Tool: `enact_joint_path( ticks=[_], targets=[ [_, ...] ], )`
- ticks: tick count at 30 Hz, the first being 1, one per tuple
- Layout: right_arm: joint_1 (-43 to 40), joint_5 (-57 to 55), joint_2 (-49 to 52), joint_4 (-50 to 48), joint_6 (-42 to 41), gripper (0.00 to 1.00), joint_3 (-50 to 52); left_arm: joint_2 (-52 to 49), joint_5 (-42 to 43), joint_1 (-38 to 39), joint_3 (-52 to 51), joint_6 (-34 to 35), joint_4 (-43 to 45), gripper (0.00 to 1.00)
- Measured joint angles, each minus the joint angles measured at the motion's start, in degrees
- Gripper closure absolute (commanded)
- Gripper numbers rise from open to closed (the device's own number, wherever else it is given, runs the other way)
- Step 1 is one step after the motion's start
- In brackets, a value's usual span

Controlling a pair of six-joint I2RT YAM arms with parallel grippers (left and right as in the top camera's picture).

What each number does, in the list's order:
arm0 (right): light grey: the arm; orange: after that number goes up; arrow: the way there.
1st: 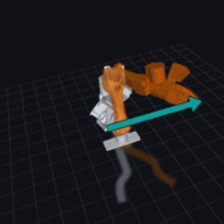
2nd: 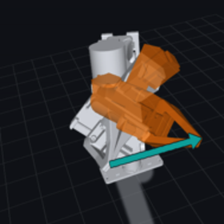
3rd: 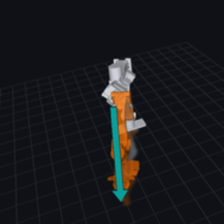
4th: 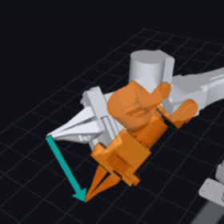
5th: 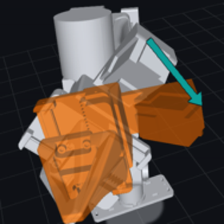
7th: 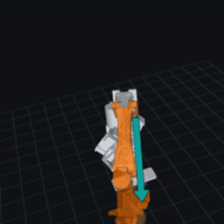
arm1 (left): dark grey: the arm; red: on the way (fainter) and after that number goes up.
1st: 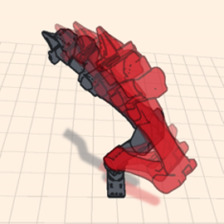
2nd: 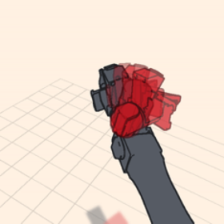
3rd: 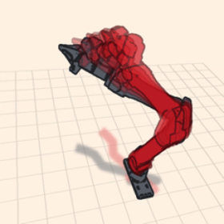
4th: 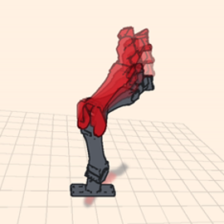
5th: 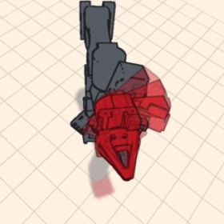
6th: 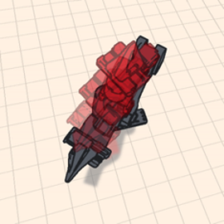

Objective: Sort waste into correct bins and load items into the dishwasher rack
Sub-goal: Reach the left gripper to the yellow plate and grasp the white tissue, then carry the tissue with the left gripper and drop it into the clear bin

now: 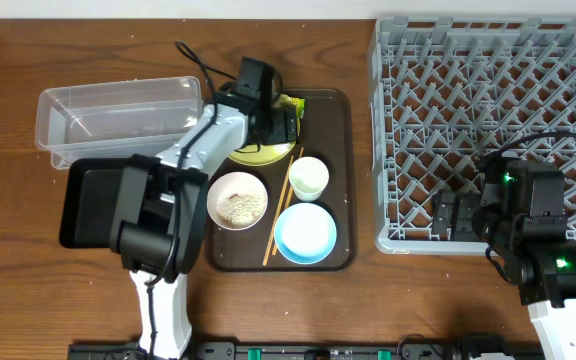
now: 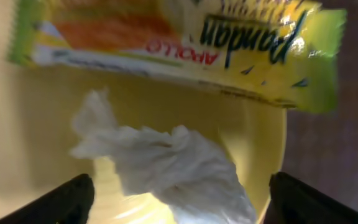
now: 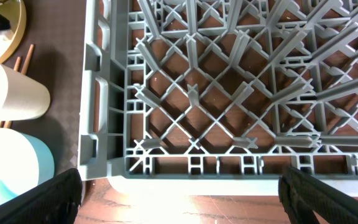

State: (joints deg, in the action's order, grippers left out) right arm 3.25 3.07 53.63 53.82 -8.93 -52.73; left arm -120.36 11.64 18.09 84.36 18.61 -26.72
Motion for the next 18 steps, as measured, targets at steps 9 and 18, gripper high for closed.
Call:
enact_joint_path(
  ticks=[9, 18],
  targets=[
    [0.0, 0.0, 0.0, -0.1, 0.0, 0.01, 0.0, -0.6, 0.0, 0.8, 0.0, 0.1, -0.1, 0.69],
    [0.0, 0.0, 0.0, -0.1, 0.0, 0.01, 0.0, 1.0, -0.1, -0.7, 0.0, 0.2, -4.0, 0.85]
  ],
)
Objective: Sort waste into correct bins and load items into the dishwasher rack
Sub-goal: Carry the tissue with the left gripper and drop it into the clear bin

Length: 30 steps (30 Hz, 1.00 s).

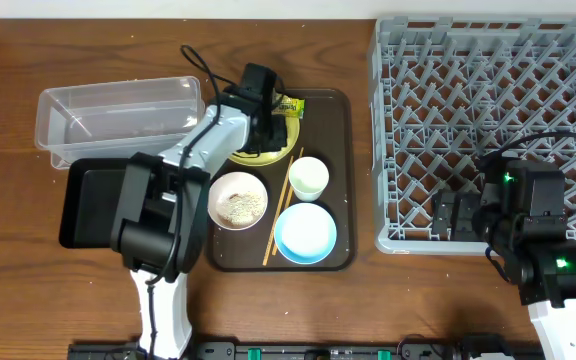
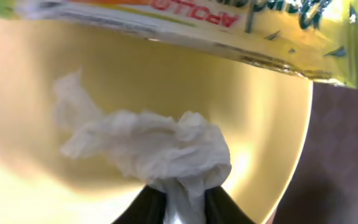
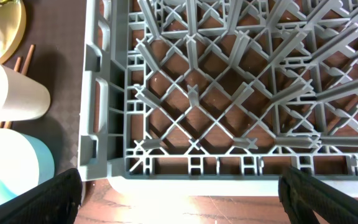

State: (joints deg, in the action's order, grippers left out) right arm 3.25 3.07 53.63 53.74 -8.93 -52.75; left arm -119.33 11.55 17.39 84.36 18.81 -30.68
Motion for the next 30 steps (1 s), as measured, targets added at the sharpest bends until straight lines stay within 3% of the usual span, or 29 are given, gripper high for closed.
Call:
enact_joint_path(
  ticks=[10, 11, 16, 24, 30],
  targets=[
    [0.0, 0.0, 0.0, 0.0, 0.0, 0.01, 0.0, 19.5, -2.8, -10.5, 0.3, 0.0, 0.3, 0.83],
    [0.0, 0.0, 0.0, 0.0, 0.0, 0.01, 0.0, 20.3, -3.6, -11.5, 0.5, 0.0, 0.3, 0.79],
    [0.0, 0.0, 0.0, 0.0, 0.0, 0.01, 0.0, 20.7, -6.4, -17.3, 0.7, 0.3, -1.5, 0.78],
    [0.0, 0.0, 0.0, 0.0, 0.0, 0.01, 0.0, 16.6, -7.7, -21.6, 0.7, 0.2, -4.7, 0.34],
    [0.0, 0.0, 0.0, 0.0, 0.0, 0.01, 0.0, 16.6, -7.4, -21.4, 0.7, -0.6, -4.4, 0.25]
  ],
)
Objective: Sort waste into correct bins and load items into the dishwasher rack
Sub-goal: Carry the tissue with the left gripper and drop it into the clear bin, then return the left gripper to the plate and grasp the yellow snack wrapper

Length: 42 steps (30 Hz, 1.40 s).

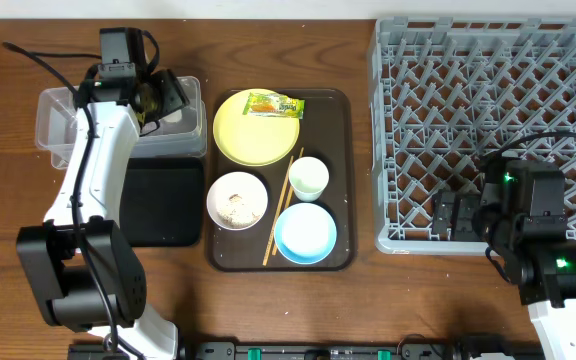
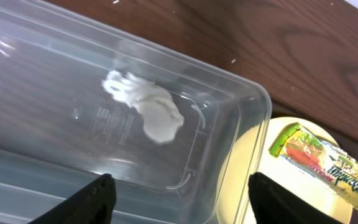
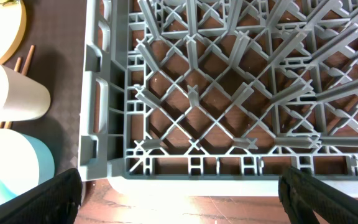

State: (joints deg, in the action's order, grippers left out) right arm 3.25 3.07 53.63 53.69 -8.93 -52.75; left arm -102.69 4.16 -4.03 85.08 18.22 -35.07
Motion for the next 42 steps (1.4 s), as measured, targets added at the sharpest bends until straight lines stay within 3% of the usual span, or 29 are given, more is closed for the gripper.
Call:
enact_joint_path(
  ticks=[3, 7, 13, 22, 32, 42],
  targets=[
    [0.0, 0.0, 0.0, -0.1, 0.0, 0.01, 0.0, 0.5, 1.9, 0.4, 0.0, -3.2, 1.3, 0.18],
    [0.0, 0.0, 0.0, -0.3, 0.0, 0.01, 0.0, 1.8, 5.3, 2.6, 0.0, -6.3, 2.0, 0.18],
    [0.0, 0.0, 0.0, -0.3, 0.0, 0.01, 0.0, 2.3, 9.0, 9.7, 0.0, -3.0, 5.0, 0.17],
    [0.0, 0.0, 0.0, -0.3, 0.0, 0.01, 0.0, -2.7, 10.3, 18.8, 0.0, 16.8, 13.1, 0.16],
    [0.0, 0.0, 0.0, 0.1, 0.0, 0.01, 0.0, -15.7, 18.1, 19.7, 0.0, 40.3, 21.6, 0.16],
    [0.0, 0.0, 0.0, 0.3, 0.0, 0.01, 0.0, -20.6, 22.1, 19.6, 0.0, 49.7, 24.2, 0.17]
  ],
)
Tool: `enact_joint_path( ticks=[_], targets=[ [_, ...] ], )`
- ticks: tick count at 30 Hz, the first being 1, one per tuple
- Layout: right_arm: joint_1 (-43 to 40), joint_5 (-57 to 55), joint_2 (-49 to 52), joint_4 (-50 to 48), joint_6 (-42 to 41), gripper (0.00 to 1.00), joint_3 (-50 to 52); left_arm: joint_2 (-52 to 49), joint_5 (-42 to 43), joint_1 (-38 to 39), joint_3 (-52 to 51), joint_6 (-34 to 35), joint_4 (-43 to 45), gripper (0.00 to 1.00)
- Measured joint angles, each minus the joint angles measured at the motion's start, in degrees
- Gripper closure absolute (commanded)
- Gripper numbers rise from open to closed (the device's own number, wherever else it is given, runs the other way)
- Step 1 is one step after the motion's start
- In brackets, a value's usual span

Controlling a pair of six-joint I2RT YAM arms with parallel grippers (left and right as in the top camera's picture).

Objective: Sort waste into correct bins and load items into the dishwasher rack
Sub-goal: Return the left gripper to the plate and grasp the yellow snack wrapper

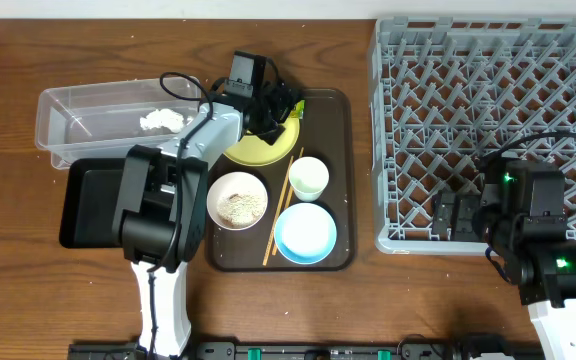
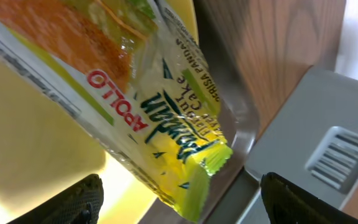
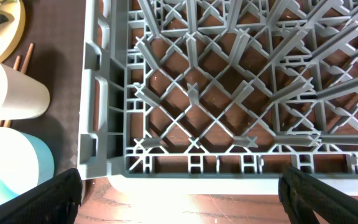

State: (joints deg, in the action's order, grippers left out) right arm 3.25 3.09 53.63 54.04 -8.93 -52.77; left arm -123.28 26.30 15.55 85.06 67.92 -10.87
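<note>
A yellow-green snack wrapper [image 2: 148,106] lies on the yellow plate [image 1: 251,151] at the back of the brown tray [image 1: 346,180]. My left gripper [image 1: 276,108] hovers over the wrapper, open, its fingertips [image 2: 73,199] on either side of the wrapper's end. In the overhead view the arm hides most of the wrapper [image 1: 295,110]. A crumpled white tissue [image 1: 161,120] lies in the clear bin [image 1: 68,140]. My right gripper [image 3: 185,208] is open over the near edge of the grey dishwasher rack [image 3: 229,93] and holds nothing.
On the tray stand a white cup [image 1: 309,178], a bowl of rice [image 1: 237,198], a light blue plate [image 1: 305,232] and wooden chopsticks [image 1: 282,207]. A black bin [image 1: 90,205] sits in front of the clear bin. The rack [image 1: 488,130] fills the right side.
My left gripper was open above the clear bin, with the tissue lying in it. It is now over the wrapper on the yellow plate, still open. The right arm has not moved.
My left gripper was open over the tissue on the yellow plate, then shut on it. Later the tissue lay in the clear bin with the gripper open above it. Now the gripper is back at the plate, over the wrapper.
</note>
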Motion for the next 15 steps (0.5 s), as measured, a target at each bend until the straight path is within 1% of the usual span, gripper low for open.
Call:
enact_joint_path(
  ticks=[7, 8, 10, 12, 13, 15],
  targets=[
    [0.0, 0.0, 0.0, 0.0, 0.0, 0.01, 0.0, 0.0, 0.1, 0.0, 0.0, 2.2, 0.2, 0.17],
    [0.0, 0.0, 0.0, 0.0, 0.0, 0.01, 0.0, 0.0, 0.1, 0.0, 0.0, 2.4, 0.2, 0.18],
    [0.0, 0.0, 0.0, 0.0, 0.0, 0.01, 0.0, 0.0, -0.1, 0.0, 0.0, 2.6, 0.2, 0.25],
    [0.0, 0.0, 0.0, 0.0, 0.0, 0.01, 0.0, 0.0, -0.7, -0.1, 0.0, 2.6, 0.2, 0.35],
    [0.0, 0.0, 0.0, 0.0, 0.0, 0.01, 0.0, 0.0, -1.0, -0.1, 0.0, 2.6, 0.2, 0.37],
    [0.0, 0.0, 0.0, 0.1, 0.0, 0.01, 0.0, 0.0, -1.6, -0.1, 0.0, 2.4, 0.2, 0.37]
  ],
)
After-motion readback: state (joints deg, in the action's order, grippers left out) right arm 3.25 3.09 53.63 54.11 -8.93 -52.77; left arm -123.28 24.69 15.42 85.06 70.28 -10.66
